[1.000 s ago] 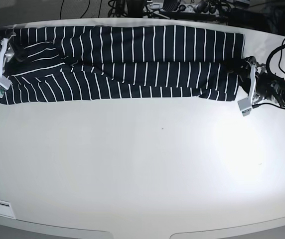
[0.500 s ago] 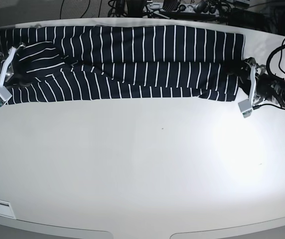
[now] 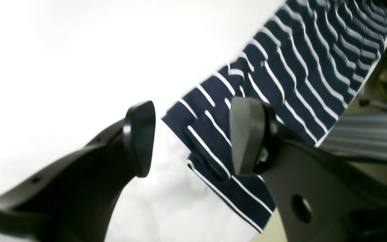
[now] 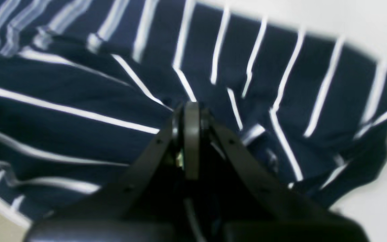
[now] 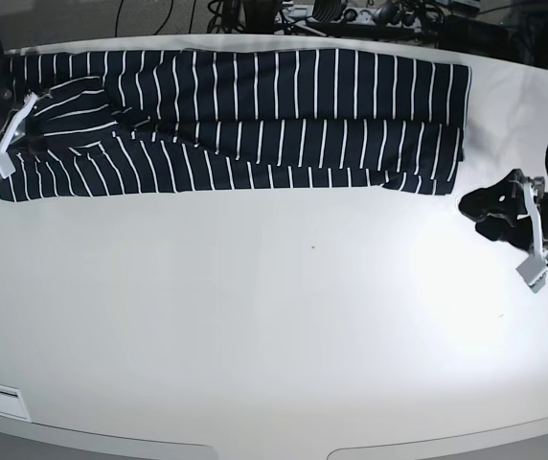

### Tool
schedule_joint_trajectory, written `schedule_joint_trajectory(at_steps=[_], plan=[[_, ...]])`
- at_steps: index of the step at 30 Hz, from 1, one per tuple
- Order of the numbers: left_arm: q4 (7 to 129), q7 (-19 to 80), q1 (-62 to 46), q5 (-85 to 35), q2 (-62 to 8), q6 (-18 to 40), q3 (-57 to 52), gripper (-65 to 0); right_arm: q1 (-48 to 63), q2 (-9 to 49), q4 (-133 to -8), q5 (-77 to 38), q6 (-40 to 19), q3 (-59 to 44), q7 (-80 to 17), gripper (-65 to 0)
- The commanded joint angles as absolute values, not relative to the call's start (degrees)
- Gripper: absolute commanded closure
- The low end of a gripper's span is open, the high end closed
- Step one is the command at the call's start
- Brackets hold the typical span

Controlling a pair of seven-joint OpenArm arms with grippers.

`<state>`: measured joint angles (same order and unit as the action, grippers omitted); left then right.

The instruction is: Fold the T-shirt properly

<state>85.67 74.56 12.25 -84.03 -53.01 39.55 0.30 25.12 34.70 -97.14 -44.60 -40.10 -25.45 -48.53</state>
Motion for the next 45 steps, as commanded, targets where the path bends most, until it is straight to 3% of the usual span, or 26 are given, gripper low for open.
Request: schedule_joint_trajectory(at_steps=[1,8,14,20,27,34,39,41,45], plan=[[86.2,73.7,13.3,-85.0,-53.9,40.0,-1.5,-36.9,23.7,35.8,-95.9,-45.1,-40.0,-25.3,-47.5,0.0],[86.1,74.4,12.8,-85.0,-49.5,39.4,-5.5,-36.9,16.9,35.6,-87.3,-42.1,-39.9,-16.2,-47.5,0.0],[86.1,76.3,12.9,-85.0,-47.4,39.4,-5.5,-36.9,15.2,32.1,-87.3,-27.8,-25.3,-11.2,-43.5,0.0],[86.1,76.1,12.8,-84.2,-47.4,38.7,-5.5,-36.9,13.9,28.0,-87.3,-17.9,-1.4,-11.3,-47.4,0.0],[85.9,76.1,11.2,-82.3,-45.4,37.2,-5.7,-36.9,11.8,23.4,-87.3,-9.8,6.8,-11.4,-49.8,0.0],[85.9,75.4,6.3,-79.9,-40.8,36.1,-7.1,-36.9,6.0,22.0,-88.2,-5.2,10.7,-11.4,-51.7,-0.5],[85.9,71.0,2.0,-74.3,-37.9,33.1,-14.5,-36.9,4.8,22.1,-94.8,-6.1,8.2,-11.4,-54.3,-30.1],[85.9,69.2,0.9,-72.0,-36.1,31.7,-18.5,-36.9,4.8,22.1,-98.2,-6.1,6.8,-11.4,-54.3,-34.2],[85.9,69.0,-1.2,-70.9,-33.3,30.9,-21.9,-36.9,4.8,22.1,-102.3,-5.8,3.5,-11.4,-54.3,-34.3]])
